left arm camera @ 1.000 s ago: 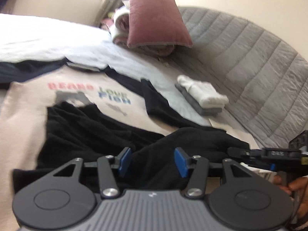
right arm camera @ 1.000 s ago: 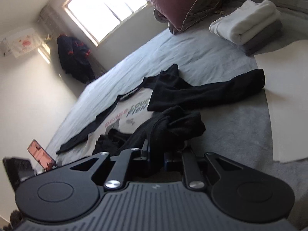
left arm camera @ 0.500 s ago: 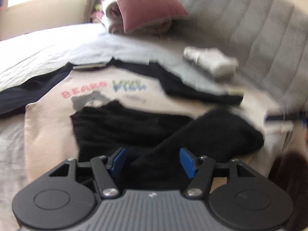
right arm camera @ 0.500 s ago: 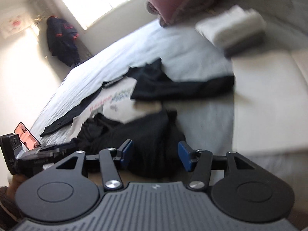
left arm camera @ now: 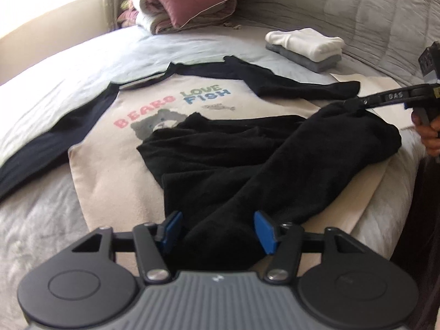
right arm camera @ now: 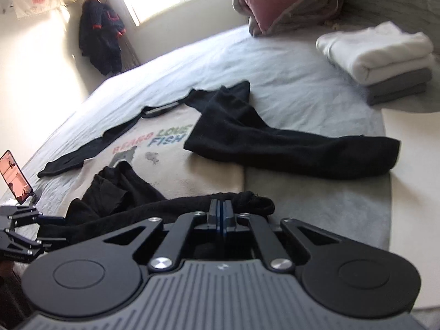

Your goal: Fold clothes

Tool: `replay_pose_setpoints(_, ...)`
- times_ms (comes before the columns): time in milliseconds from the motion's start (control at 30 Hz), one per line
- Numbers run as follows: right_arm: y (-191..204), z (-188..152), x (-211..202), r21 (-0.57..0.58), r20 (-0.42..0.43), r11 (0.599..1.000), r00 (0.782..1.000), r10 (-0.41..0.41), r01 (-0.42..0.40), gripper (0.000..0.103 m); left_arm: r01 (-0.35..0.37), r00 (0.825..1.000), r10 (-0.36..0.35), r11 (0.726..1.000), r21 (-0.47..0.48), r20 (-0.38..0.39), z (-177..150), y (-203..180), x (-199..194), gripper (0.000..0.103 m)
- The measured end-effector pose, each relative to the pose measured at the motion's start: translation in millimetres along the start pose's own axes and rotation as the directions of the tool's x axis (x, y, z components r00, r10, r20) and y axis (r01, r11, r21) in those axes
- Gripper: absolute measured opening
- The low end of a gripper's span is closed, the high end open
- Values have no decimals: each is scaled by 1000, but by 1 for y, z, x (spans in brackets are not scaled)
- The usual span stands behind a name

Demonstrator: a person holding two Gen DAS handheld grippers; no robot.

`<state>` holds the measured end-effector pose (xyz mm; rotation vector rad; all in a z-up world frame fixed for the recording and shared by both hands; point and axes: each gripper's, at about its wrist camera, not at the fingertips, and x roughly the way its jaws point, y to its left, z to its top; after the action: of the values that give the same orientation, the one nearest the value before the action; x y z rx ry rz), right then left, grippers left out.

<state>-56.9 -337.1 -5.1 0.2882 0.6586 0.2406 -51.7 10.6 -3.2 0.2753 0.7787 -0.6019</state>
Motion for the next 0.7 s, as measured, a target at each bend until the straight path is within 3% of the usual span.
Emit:
replay_pose_setpoints(133, 5, -6, -42, 8, 107, 1000, 994, 19, -20, 2, -12, 1000, 11, 998, 60, 21, -6, -5, -8, 36)
replay_pose_setpoints(200, 7, -8, -61, 15, 150, 1000, 988, 22, -24, 2, -13, 999, 10, 998, 56, 42, -8, -4, -13, 12)
replay_pose_setpoints(333, 9, -6, -85, 21, 196, 1000, 981, 12, -16, 2, -10, 993, 8, 1000, 11, 122, 7, 6, -27, 7)
replay_pose_setpoints(500, 7, 2, -80, 28, 202, 999, 978, -47, 42, 2, 0, 983, 10, 998, -56, 184, 50, 23, -19, 7)
replay_pose_setpoints(700, -9, 12, -55, 76, 160, 990, 979, -126, 115, 2, -14, 988, 33, 992, -122, 151, 97, 38, 34, 7)
